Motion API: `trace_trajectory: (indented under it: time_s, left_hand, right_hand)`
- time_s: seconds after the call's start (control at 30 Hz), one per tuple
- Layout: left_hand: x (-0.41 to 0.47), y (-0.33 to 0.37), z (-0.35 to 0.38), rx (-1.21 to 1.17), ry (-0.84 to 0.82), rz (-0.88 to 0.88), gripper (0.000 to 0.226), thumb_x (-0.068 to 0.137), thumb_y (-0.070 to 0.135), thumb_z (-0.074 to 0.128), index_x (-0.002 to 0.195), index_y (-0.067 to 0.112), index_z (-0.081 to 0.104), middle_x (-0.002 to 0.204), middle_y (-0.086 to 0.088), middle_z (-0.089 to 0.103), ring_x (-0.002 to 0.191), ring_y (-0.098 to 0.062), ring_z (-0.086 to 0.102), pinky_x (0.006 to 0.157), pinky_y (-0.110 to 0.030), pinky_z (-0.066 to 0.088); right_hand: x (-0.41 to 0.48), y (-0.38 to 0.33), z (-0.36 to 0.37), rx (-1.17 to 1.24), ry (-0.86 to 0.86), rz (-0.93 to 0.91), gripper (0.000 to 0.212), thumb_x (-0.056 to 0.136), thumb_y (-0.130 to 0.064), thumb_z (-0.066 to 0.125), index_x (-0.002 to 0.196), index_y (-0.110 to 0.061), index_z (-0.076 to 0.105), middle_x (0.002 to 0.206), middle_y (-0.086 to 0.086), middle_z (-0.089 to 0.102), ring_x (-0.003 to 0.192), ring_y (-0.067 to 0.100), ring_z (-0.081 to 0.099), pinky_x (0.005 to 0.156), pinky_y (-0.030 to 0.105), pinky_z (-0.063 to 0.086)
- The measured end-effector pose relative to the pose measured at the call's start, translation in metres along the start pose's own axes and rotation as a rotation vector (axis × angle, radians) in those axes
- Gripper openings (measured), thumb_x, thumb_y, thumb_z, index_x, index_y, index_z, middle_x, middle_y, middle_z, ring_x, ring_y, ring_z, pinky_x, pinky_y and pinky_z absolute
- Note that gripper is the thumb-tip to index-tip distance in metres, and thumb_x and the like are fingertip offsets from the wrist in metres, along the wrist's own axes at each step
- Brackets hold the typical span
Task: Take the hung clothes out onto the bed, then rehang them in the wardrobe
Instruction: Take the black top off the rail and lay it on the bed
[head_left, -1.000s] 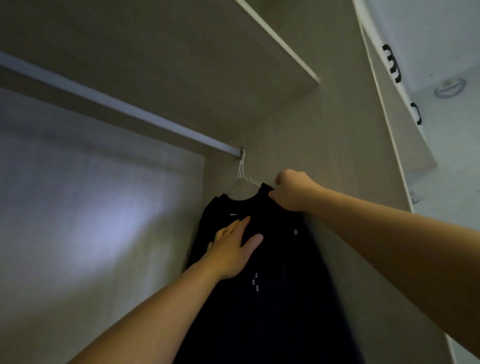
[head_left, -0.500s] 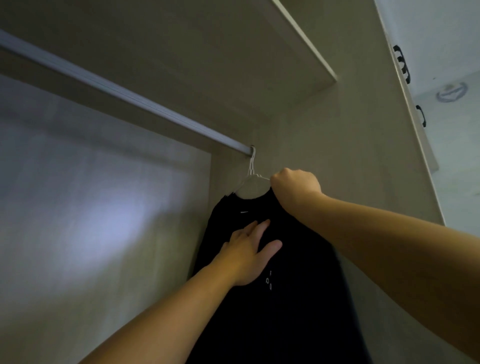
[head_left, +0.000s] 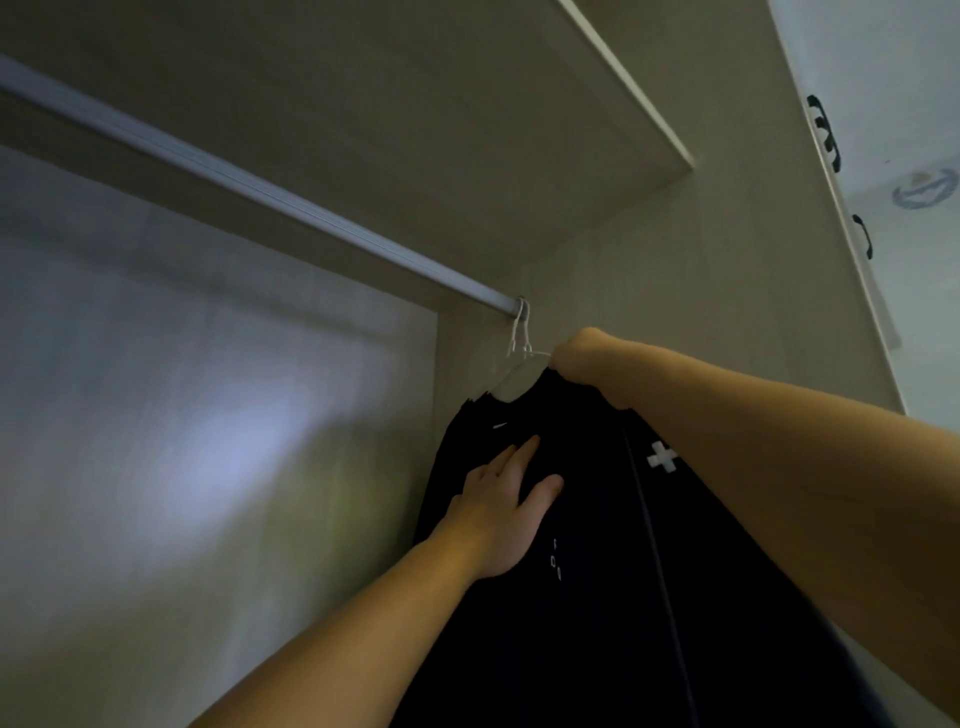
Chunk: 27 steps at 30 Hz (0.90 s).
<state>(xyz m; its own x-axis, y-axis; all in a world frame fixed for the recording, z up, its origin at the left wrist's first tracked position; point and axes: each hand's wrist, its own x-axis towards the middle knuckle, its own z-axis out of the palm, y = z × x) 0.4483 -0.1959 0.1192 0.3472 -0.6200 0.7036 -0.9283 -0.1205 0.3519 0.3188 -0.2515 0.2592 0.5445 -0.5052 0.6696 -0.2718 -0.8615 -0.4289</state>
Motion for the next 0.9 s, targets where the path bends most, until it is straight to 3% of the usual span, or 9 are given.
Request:
trace_trajectory:
  time_s: [0.1, 0.13, 0.23, 0.3, 0.37, 0.43, 0.53, 0.73, 0.9]
  left_hand:
    - [0.000, -0.003, 0.000, -0.029, 0.020, -0.003, 0.075, 0.085, 0.076, 0.027, 0.152, 0.050, 0.007, 0.163, 0.015, 0.015, 0.150, -0.015, 0.012, 0.121, -0.049, 0.019]
    - [0.001, -0.005, 0.000, -0.029, 0.026, -0.003, 0.076, 0.084, 0.077, 0.026, 0.152, 0.050, 0.007, 0.163, 0.014, 0.014, 0.150, -0.016, 0.012, 0.120, -0.048, 0.020]
    - [0.003, -0.008, 0.001, 0.011, 0.049, -0.005, 0.079, 0.082, 0.082, 0.022, 0.152, 0.050, 0.005, 0.164, 0.014, 0.012, 0.150, -0.016, 0.013, 0.120, -0.048, 0.021]
    - [0.003, -0.007, 0.001, 0.071, 0.103, 0.005, 0.070, 0.092, 0.074, 0.024, 0.154, 0.047, 0.007, 0.164, 0.013, 0.008, 0.150, -0.016, 0.009, 0.120, -0.049, 0.018]
    - [0.002, -0.003, -0.002, 0.109, 0.210, 0.020, 0.064, 0.097, 0.065, 0.026, 0.155, 0.043, 0.009, 0.165, 0.012, 0.006, 0.150, -0.014, 0.005, 0.120, -0.048, 0.015]
    - [0.003, 0.002, -0.002, 0.142, 0.321, 0.032, 0.063, 0.098, 0.062, 0.026, 0.155, 0.040, 0.012, 0.165, 0.010, 0.006, 0.151, -0.015, 0.003, 0.120, -0.048, 0.015]
    - [0.009, 0.014, 0.000, 0.144, 0.463, 0.045, 0.063, 0.099, 0.058, 0.029, 0.156, 0.034, 0.016, 0.166, 0.005, 0.009, 0.151, -0.019, 0.004, 0.119, -0.048, 0.015]
    - [0.021, 0.068, 0.011, 0.104, 0.705, 0.120, 0.080, 0.087, 0.064, 0.019, 0.155, 0.022, 0.027, 0.163, -0.009, 0.022, 0.149, -0.032, 0.013, 0.119, -0.051, 0.017]
    - [0.025, 0.144, 0.043, 0.038, 0.701, 0.206, 0.076, 0.090, 0.059, 0.021, 0.154, 0.018, 0.027, 0.162, -0.010, 0.024, 0.149, -0.032, 0.014, 0.119, -0.052, 0.017]
  right_hand:
    - [0.009, 0.006, 0.003, 0.409, -0.019, 0.044, 0.037, 0.099, -0.009, 0.047, 0.134, 0.002, 0.050, 0.140, 0.020, 0.051, 0.127, 0.031, 0.051, 0.054, 0.015, 0.041]
    - [0.014, 0.010, 0.006, 0.427, 0.033, 0.033, 0.037, 0.098, -0.010, 0.049, 0.132, 0.004, 0.051, 0.136, 0.021, 0.054, 0.121, 0.032, 0.055, 0.051, 0.017, 0.037]
    - [0.015, 0.018, 0.011, 0.535, 0.084, 0.047, 0.036, 0.098, -0.018, 0.053, 0.122, 0.008, 0.058, 0.102, 0.022, 0.062, 0.081, 0.027, 0.058, 0.059, 0.027, 0.043]
    - [0.013, 0.025, 0.008, 0.537, 0.120, 0.011, 0.038, 0.099, -0.023, 0.054, 0.117, 0.009, 0.061, 0.088, 0.019, 0.062, 0.072, 0.026, 0.057, 0.064, 0.034, 0.048]
    - [0.008, 0.034, 0.002, 0.514, 0.146, -0.037, 0.035, 0.098, -0.023, 0.053, 0.109, 0.007, 0.065, 0.091, 0.024, 0.069, 0.073, 0.031, 0.065, 0.071, 0.044, 0.056]
    - [-0.001, 0.047, -0.010, 0.433, 0.188, -0.090, 0.029, 0.098, -0.025, 0.053, 0.088, -0.003, 0.069, 0.081, 0.018, 0.070, 0.071, 0.032, 0.067, 0.067, 0.040, 0.056]
    - [-0.021, 0.069, -0.037, 0.164, 0.272, -0.196, 0.032, 0.097, -0.025, 0.052, 0.069, -0.009, 0.058, 0.064, 0.005, 0.054, 0.067, 0.025, 0.053, 0.057, 0.030, 0.038]
    - [-0.079, 0.122, -0.117, -0.316, 0.499, -0.324, 0.024, 0.098, -0.033, 0.048, 0.093, -0.016, 0.064, 0.090, 0.012, 0.065, 0.087, 0.037, 0.058, 0.071, 0.039, 0.047]
    - [-0.128, 0.172, -0.202, -0.535, 0.664, -0.308, 0.022, 0.098, -0.034, 0.044, 0.104, -0.025, 0.063, 0.098, 0.013, 0.069, 0.093, 0.039, 0.060, 0.069, 0.039, 0.044]
